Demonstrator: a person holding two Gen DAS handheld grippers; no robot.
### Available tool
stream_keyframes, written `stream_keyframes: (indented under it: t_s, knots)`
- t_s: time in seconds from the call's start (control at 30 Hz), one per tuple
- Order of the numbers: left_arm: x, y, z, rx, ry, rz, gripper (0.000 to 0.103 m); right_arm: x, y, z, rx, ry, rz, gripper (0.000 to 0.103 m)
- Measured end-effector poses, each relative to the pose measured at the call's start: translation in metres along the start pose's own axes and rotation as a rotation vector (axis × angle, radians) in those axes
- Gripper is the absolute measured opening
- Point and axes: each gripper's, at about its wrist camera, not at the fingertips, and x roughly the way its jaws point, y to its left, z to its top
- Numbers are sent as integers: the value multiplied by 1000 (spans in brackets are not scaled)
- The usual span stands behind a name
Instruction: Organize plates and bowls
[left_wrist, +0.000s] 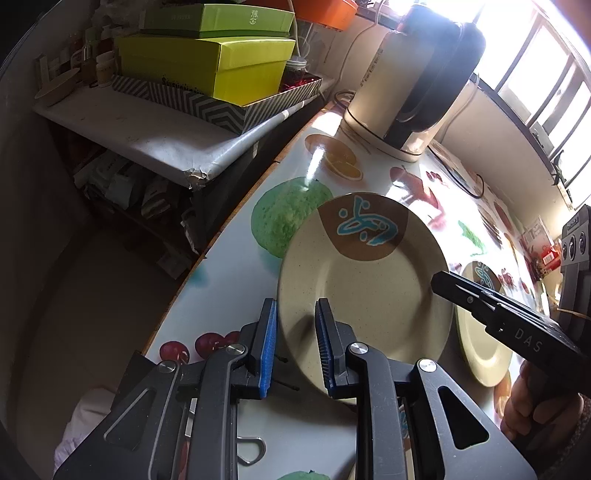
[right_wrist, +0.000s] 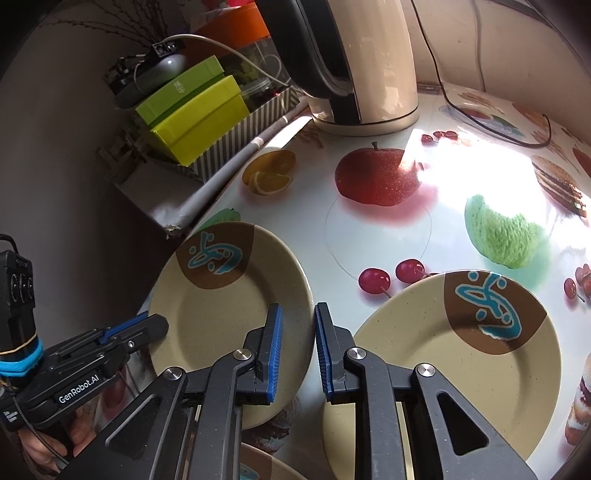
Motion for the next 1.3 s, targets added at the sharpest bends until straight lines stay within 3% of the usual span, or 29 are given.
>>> stream_keyframes:
  t_s: [0.6, 1.3]
  knots:
    - [-35, -6, -12, 6, -38, -28, 22, -41, 15, -12, -1, -53, 8, 18]
    - [-63, -26, -61, 84, -22, -58, 22, -94, 13, -76, 55, -77, -8, 18]
